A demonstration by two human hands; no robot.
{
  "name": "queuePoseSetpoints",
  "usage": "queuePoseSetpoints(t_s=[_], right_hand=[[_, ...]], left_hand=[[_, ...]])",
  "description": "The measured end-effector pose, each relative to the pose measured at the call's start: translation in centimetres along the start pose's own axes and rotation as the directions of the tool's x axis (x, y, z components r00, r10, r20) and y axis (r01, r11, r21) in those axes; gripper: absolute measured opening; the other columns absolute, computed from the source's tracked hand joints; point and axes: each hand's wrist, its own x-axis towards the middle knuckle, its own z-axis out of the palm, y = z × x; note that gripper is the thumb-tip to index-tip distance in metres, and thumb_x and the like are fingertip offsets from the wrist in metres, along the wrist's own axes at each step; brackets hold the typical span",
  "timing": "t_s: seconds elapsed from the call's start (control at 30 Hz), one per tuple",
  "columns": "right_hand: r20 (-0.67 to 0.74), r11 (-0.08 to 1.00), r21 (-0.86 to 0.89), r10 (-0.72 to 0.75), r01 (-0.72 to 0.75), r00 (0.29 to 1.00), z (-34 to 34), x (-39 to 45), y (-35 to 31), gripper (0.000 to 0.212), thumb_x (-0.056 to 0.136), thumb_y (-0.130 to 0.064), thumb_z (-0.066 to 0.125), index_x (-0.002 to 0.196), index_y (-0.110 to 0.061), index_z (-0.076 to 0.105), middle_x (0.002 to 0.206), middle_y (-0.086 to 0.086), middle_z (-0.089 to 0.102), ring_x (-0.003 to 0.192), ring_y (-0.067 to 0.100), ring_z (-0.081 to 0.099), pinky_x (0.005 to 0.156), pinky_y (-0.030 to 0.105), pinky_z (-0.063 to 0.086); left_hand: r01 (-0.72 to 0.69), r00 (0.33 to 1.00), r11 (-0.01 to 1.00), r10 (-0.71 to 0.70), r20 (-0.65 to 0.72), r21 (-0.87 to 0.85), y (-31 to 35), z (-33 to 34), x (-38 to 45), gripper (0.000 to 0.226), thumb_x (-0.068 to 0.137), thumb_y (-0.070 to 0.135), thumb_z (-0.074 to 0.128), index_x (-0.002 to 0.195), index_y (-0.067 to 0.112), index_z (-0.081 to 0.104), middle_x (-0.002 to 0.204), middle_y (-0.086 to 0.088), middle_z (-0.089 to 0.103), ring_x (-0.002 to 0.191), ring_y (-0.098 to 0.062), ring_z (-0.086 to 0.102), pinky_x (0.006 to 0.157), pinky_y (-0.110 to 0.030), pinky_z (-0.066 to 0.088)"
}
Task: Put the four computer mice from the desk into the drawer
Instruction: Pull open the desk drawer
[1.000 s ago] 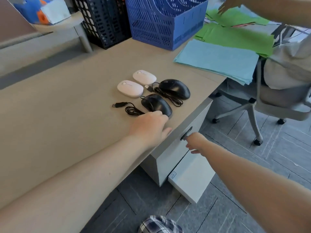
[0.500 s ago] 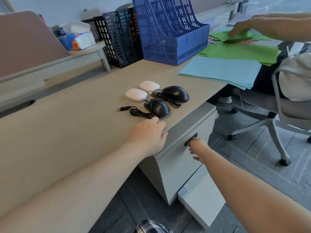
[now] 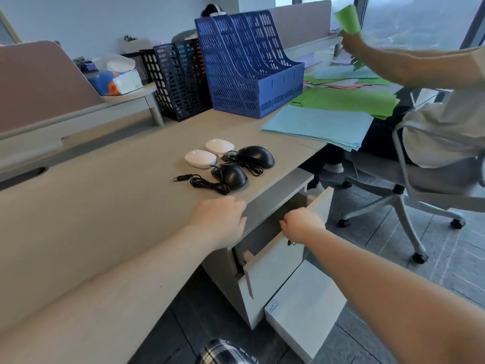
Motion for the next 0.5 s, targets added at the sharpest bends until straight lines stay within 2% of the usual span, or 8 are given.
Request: queuePoseSetpoints(t_s=[0.07,0.17,0.23,0.37,0.43,0.5], right_hand=[[0.032,0.999,-0.045,0.025,-0.024,0.999,-0.4,-0.4,0.4,0.036,0.097,-0.03,0.04,0.094,-0.01,0.069,0.081,0.003,0.061,0.076,0.024,0.057,0.064,0.03,0.046],[0.057,0.99,-0.135,0.043,-0.035,0.997,-0.7,-1.9,1.6,0.027,0.093,-0.025,0.044,0.084,-0.013,0.067,0.067,0.0,0.052,0.07,0.024,0.054,0.059,0.028,0.043],[0.066,0.983,-0.175,0.064,-0.051,0.996,-0.9,-3.1,2.6,0.024,0.091,-0.021,0.044,0.08,-0.013,0.065,0.064,-0.002,0.046,0.069,0.023,0.053,0.058,0.027,0.043],[0.12,0.97,-0.214,0.147,-0.119,0.982,-0.9,-5.5,4.7,0.027,0.086,-0.015,0.044,0.059,-0.017,0.043,0.064,-0.003,0.044,0.054,0.016,0.043,0.058,0.028,0.043],[0.144,0.961,-0.235,0.183,-0.145,0.973,-0.9,-6.6,5.5,0.028,0.085,-0.014,0.043,0.058,-0.017,0.043,0.064,-0.003,0.044,0.053,0.015,0.042,0.059,0.028,0.044],[0.164,0.955,-0.252,0.202,-0.157,0.965,-1.0,-7.4,6.3,0.028,0.085,-0.014,0.044,0.057,-0.017,0.044,0.064,-0.003,0.046,0.058,0.017,0.048,0.061,0.029,0.045]], left_hand=[[0.018,1.0,1.0,-0.018,0.002,-0.006,0.1,-0.4,-0.5,0.032,0.099,0.035,0.039,0.123,0.019,0.053,0.121,-0.002,0.057,0.108,-0.027,0.059,0.075,-0.035,0.042],[0.053,0.999,0.999,-0.053,-0.008,-0.008,0.3,-0.8,-1.3,0.031,0.098,0.036,0.039,0.119,0.019,0.055,0.12,-0.002,0.057,0.11,-0.027,0.058,0.079,-0.036,0.044],[0.063,0.998,0.998,-0.063,-0.013,0.009,0.5,-1.1,-1.8,0.03,0.098,0.037,0.04,0.118,0.019,0.055,0.12,-0.001,0.057,0.11,-0.028,0.058,0.078,-0.035,0.043],[0.073,0.997,0.997,-0.072,-0.031,0.007,0.9,-1.7,-2.5,0.032,0.098,0.038,0.04,0.121,0.022,0.056,0.121,0.0,0.057,0.111,-0.027,0.058,0.081,-0.037,0.045],[0.075,0.997,0.997,-0.075,-0.031,0.009,1.2,-1.9,-2.8,0.032,0.098,0.038,0.04,0.12,0.022,0.056,0.12,0.0,0.057,0.111,-0.027,0.058,0.081,-0.037,0.045],[0.067,0.997,0.998,-0.067,-0.033,0.014,1.3,-1.9,-3.0,0.03,0.098,0.038,0.04,0.117,0.021,0.056,0.118,-0.001,0.058,0.109,-0.027,0.059,0.08,-0.037,0.046]])
